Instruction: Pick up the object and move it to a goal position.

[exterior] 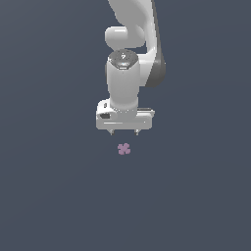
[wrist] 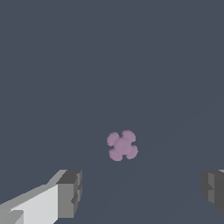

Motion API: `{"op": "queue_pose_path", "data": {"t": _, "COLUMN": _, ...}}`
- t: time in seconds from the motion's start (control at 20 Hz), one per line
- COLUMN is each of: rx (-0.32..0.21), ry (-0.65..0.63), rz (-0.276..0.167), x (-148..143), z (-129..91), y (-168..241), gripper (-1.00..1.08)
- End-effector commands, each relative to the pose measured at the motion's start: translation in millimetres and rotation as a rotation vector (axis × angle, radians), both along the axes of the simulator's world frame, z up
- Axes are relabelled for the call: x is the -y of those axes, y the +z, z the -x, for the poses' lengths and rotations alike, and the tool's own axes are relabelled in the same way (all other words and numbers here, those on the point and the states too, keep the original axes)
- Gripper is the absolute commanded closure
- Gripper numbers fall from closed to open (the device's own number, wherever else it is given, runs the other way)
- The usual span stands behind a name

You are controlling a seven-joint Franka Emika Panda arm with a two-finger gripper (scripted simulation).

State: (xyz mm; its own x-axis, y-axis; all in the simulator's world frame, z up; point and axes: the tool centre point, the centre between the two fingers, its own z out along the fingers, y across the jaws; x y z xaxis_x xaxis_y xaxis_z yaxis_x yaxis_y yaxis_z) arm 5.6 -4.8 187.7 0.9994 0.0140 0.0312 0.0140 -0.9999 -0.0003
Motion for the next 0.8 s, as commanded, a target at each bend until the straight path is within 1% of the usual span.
{"op": "queue_pose_path", "data": {"t": 0.0, "rx": 0.0, "ry": 0.0, "rz": 0.0, "x": 0, "z": 0, "y": 0, "gripper": -0.92}}
{"op": "queue_pose_path", "data": {"t": 0.45, "rx": -0.011, "ry": -0.002, "rz": -0.007, "x": -12, "z": 1, "y": 7, "gripper": -0.92}}
{"op": "queue_pose_path", "data": {"t": 0.75, "rx": -0.011, "ry": 0.001, "rz": -0.007, "x": -11, "z": 1, "y": 4, "gripper": -0.92}}
